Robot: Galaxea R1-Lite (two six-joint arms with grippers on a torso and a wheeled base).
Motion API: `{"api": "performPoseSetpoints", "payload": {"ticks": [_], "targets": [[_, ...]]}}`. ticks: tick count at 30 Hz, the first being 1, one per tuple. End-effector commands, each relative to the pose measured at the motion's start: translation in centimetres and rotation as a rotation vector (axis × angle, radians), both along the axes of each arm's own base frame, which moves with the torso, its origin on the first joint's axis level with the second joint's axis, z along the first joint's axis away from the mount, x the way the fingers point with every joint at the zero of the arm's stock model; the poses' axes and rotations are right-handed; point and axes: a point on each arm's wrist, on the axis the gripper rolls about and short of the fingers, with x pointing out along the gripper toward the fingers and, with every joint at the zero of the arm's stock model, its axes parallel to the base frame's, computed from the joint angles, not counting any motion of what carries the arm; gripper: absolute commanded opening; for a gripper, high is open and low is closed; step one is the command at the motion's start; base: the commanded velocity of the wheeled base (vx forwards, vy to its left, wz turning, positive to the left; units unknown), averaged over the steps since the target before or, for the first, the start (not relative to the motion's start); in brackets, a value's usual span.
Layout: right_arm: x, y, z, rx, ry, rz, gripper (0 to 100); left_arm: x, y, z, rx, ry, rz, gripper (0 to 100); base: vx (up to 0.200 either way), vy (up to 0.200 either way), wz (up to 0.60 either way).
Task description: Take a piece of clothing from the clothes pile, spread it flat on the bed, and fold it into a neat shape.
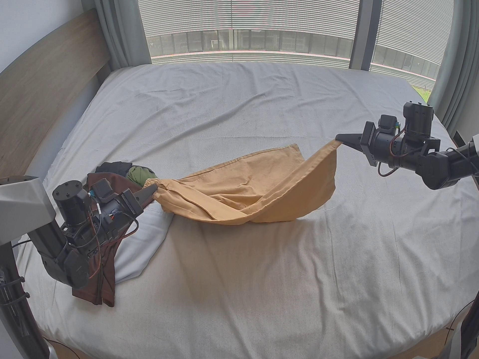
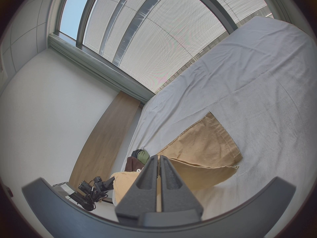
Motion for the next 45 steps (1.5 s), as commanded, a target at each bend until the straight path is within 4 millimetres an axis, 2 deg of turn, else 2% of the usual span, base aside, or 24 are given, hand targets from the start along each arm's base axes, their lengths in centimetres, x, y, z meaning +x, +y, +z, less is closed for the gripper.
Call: {"api": "performPoseSetpoints", "payload": {"ticks": [1, 9, 22, 32, 45], "targets": [[1.7, 0.2, -1.4, -0.004, 0.015, -0.017, 0, -0.2, -0.3, 0.3, -0.006, -0.004, -0.004, 0, 0.0, 0.0, 0.0], [2.2, 0.1, -1.1, 0.015, 0.011, -0.027, 0, 0.0, -0.2, -0.5, -0.004, 0.021, 0.004, 0, 0.0, 0.0, 0.0], [3.2, 0.1, 1.2, 0.039, -0.032, -0.033, 0, 1.0, -0.3, -1.8, -0.002, 0.044, 0.027, 0, 0.0, 0.0, 0.0], [5.8, 0.5, -0.6, 0.038, -0.009, -0.032, 0, 2.2, -0.4, -2.9, 0.001, 0.052, 0.086, 0, 0.0, 0.0, 0.0], [8.8, 1.5, -3.3, 0.031, -0.007, -0.062, 0, 2.8, -0.4, -3.7, -0.021, 0.075, 0.104, 0, 0.0, 0.0, 0.0]]}}
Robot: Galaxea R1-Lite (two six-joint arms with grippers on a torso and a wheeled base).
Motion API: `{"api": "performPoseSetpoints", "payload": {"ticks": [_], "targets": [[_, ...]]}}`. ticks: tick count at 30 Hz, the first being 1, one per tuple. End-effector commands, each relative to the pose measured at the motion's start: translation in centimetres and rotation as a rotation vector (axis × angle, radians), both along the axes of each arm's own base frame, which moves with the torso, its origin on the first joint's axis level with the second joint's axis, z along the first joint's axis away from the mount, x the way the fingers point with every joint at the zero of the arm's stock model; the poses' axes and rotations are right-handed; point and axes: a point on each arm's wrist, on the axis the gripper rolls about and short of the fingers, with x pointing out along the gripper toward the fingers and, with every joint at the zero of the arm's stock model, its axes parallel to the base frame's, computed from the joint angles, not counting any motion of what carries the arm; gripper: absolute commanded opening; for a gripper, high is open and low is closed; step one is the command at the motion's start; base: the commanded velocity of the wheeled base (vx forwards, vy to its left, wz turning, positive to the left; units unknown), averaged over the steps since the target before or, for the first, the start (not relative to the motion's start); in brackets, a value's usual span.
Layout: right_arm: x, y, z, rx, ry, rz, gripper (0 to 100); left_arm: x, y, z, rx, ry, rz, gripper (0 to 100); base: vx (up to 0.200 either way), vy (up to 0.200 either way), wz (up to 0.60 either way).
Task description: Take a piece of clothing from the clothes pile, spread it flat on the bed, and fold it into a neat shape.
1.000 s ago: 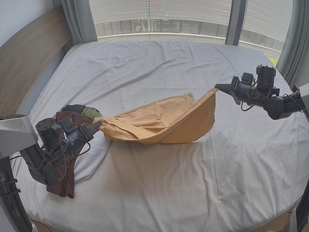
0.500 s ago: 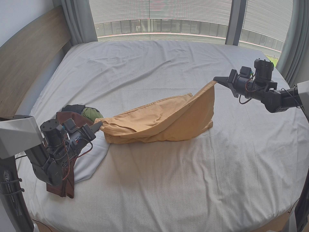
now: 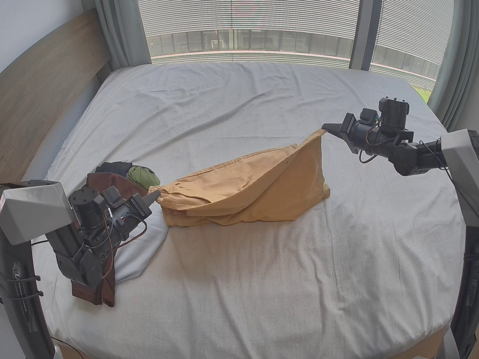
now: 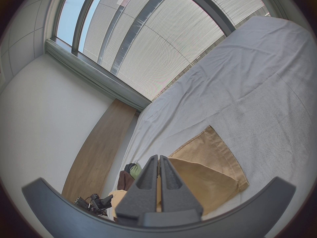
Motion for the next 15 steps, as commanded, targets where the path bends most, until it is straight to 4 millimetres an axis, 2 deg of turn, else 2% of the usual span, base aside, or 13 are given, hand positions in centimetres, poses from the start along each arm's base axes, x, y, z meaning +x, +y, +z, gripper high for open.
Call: {"api": "performPoseSetpoints", "payload": {"ticks": [1, 9, 15], "targets": [[1.3, 0.5, -1.8, -0.004, 0.015, -0.002, 0, 0.5, 0.0, -0.7, 0.001, 0.008, 0.025, 0, 0.0, 0.0, 0.0], [2.0, 1.4, -1.8, -0.003, -0.009, -0.003, 0, 1.3, 0.0, -1.0, 0.001, -0.003, 0.049, 0, 0.0, 0.0, 0.0], [2.7, 1.9, -2.7, -0.006, -0.012, -0.019, 0, 1.8, -0.1, -1.5, 0.003, -0.001, 0.057, 0, 0.0, 0.0, 0.0]]}}
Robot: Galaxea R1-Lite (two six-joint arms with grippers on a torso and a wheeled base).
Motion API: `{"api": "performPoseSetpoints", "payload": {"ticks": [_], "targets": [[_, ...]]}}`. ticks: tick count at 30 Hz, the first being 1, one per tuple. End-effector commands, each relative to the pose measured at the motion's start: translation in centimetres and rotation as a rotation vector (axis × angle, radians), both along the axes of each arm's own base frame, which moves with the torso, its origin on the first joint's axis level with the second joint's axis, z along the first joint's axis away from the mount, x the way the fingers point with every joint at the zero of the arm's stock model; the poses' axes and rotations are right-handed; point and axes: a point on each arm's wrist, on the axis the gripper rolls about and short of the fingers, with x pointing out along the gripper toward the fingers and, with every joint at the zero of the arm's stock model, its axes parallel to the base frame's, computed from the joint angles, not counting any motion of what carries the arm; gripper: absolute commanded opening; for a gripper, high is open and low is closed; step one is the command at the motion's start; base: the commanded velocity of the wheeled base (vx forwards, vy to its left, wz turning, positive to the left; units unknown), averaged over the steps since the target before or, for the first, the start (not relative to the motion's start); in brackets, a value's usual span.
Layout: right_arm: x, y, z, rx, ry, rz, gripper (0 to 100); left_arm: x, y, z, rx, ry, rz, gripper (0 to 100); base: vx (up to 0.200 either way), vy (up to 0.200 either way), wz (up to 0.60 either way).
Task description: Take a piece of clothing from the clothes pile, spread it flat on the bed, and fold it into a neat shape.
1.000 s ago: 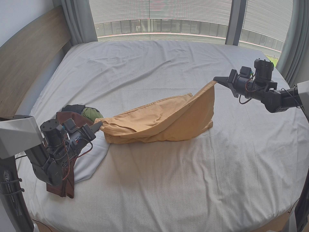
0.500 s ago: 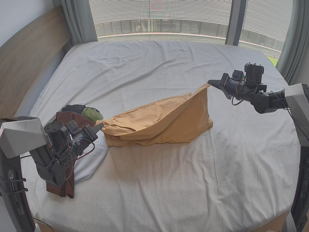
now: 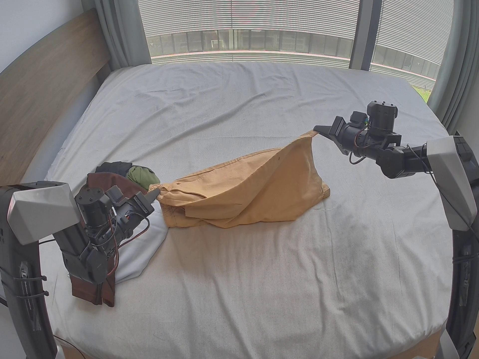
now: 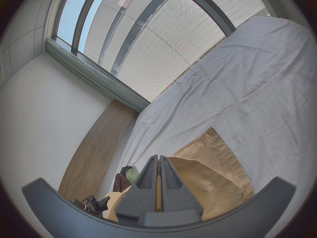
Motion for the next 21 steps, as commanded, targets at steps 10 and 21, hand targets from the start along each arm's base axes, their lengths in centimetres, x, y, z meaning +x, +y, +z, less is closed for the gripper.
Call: {"api": "performPoseSetpoints", "payload": {"ticks": [10, 21], "targets": [[0.9, 0.4, -1.4, 0.0, 0.006, -0.007, 0, 0.5, -0.1, -0.9, 0.002, 0.012, 0.002, 100, 0.0, 0.0, 0.0], [1.4, 0.5, -1.1, 0.016, -0.043, -0.041, 100, 1.6, 0.4, -0.3, -0.004, -0.032, 0.054, 100, 0.0, 0.0, 0.0]]}}
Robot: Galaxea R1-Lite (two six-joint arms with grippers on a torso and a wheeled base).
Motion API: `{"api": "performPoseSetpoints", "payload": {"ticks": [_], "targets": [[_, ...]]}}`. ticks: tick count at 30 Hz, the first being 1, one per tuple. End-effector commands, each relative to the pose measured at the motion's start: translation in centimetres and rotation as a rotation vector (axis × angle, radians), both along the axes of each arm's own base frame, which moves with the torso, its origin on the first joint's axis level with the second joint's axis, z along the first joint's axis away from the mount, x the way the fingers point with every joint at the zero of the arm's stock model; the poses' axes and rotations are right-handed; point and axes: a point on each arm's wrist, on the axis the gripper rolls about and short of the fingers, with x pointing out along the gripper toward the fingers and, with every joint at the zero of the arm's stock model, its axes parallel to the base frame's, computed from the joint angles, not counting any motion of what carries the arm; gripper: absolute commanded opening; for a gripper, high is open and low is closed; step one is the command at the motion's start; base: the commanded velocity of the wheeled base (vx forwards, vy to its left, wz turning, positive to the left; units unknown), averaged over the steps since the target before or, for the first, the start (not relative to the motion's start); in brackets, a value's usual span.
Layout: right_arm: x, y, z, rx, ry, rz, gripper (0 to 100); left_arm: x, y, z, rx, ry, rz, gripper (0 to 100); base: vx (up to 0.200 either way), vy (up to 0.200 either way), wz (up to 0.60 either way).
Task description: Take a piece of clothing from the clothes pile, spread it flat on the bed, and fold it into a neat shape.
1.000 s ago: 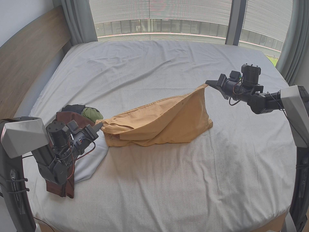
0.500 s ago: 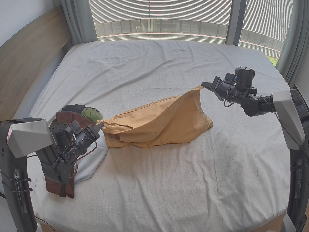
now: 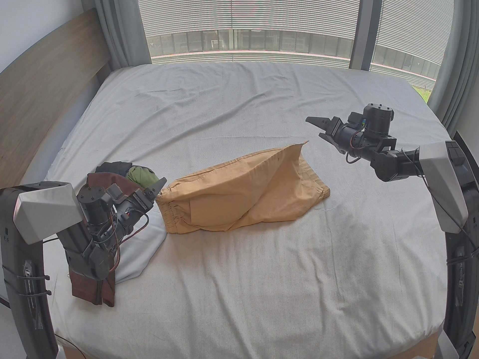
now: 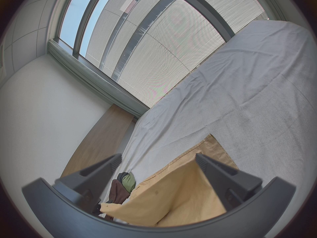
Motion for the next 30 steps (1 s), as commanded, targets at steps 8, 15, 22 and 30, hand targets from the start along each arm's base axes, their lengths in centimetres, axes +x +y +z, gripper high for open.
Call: {"api": "performPoseSetpoints", "payload": {"ticks": [8, 15, 22, 30], "targets": [[-0.6, -0.1, -0.5, -0.003, 0.034, -0.013, 100, 1.1, 0.8, 0.3, -0.003, -0.035, 0.058, 100, 0.0, 0.0, 0.0], [-1.5, -0.3, -2.2, -0.019, 0.111, -0.016, 100, 1.1, 0.9, 0.5, -0.002, -0.043, 0.063, 100, 0.0, 0.0, 0.0], [-1.6, -0.5, -4.5, -0.054, 0.161, -0.016, 100, 0.8, 0.9, 1.7, -0.006, -0.067, 0.073, 100, 0.0, 0.0, 0.0], [-0.7, -0.7, -9.7, -0.097, 0.244, -0.035, 100, 0.4, 0.5, 1.5, -0.002, -0.054, 0.061, 100, 0.0, 0.0, 0.0]]}}
